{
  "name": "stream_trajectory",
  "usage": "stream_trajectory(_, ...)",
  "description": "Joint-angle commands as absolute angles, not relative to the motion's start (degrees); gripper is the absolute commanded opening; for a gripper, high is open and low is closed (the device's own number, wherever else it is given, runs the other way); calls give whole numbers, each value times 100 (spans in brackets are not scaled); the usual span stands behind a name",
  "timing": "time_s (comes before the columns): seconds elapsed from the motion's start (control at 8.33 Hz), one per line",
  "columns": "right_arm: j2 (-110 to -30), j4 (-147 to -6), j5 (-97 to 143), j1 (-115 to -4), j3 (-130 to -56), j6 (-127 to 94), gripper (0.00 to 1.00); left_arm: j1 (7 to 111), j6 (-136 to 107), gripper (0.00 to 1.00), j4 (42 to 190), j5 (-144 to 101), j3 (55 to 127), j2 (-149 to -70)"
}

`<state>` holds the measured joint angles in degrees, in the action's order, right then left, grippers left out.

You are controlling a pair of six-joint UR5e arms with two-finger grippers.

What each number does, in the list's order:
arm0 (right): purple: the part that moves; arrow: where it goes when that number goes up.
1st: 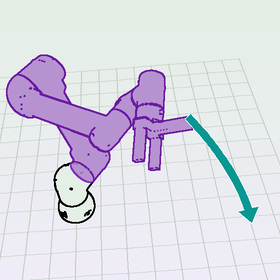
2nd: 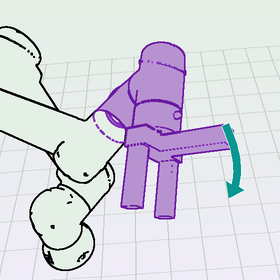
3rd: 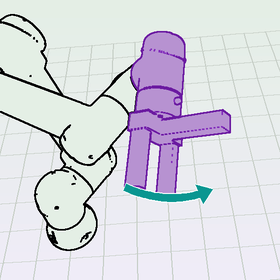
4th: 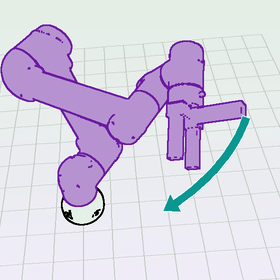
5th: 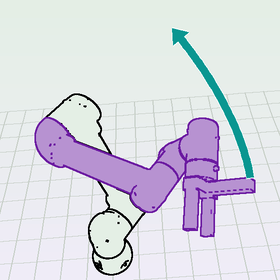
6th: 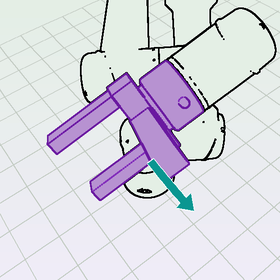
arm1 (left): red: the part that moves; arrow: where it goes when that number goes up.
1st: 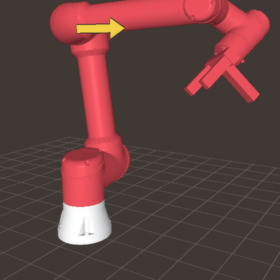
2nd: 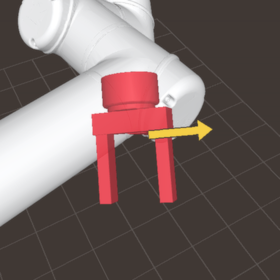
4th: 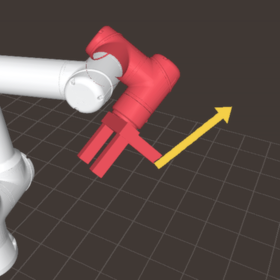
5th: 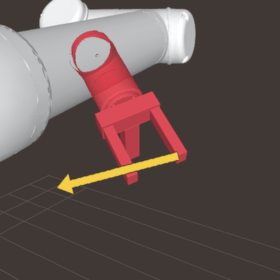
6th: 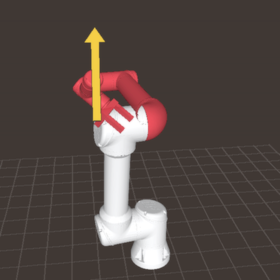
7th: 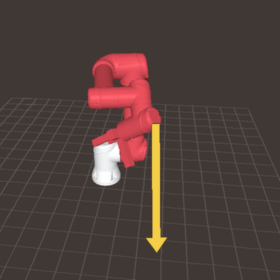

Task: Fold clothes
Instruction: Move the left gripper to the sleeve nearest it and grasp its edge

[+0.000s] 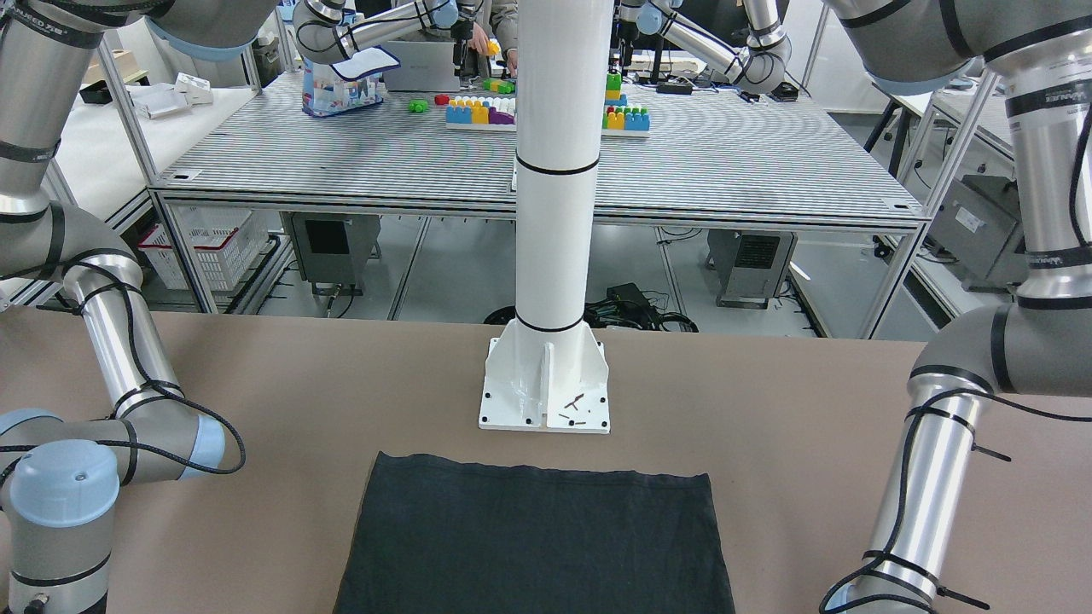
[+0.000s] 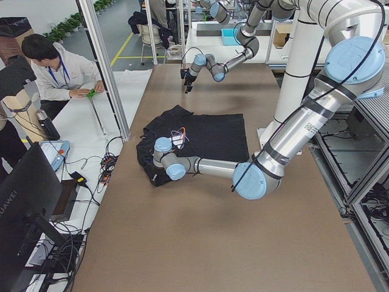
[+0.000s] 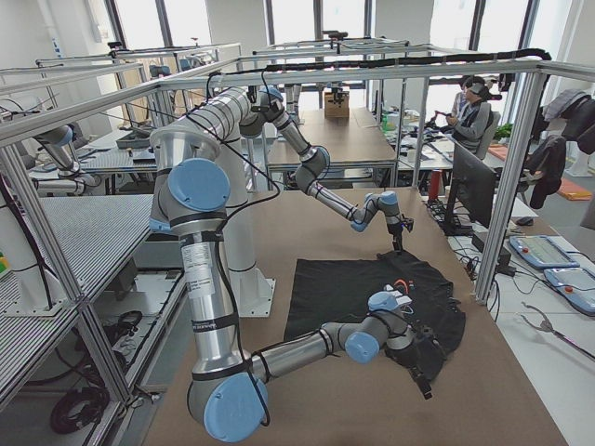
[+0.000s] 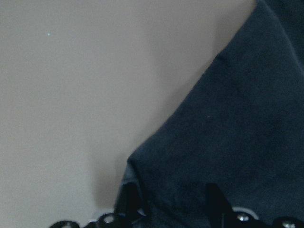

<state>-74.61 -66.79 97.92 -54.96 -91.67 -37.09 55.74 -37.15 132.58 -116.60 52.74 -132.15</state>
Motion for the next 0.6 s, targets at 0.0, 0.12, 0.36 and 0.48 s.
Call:
stream_trajectory(0.0, -7462, -6662, 9782, -5441, -9176, -3709, 94, 5554, -3718, 55, 13263, -11601, 5273, -13192)
stream_trajectory(0.12, -7462, -6653, 9782, -5414, -9176, -3718, 94, 5581, -3718, 55, 13263, -11610, 5273, -13184)
stream_trajectory(0.36, -7471, -6653, 9773, -5397, -9176, -3718, 94, 5642, -3709, 54, 13271, -11602, 5282, -13166)
stream_trajectory(0.48, -7471, -6653, 9773, -5396, -9176, -3718, 94, 5721, -3692, 53, 13271, -11602, 5282, -13166)
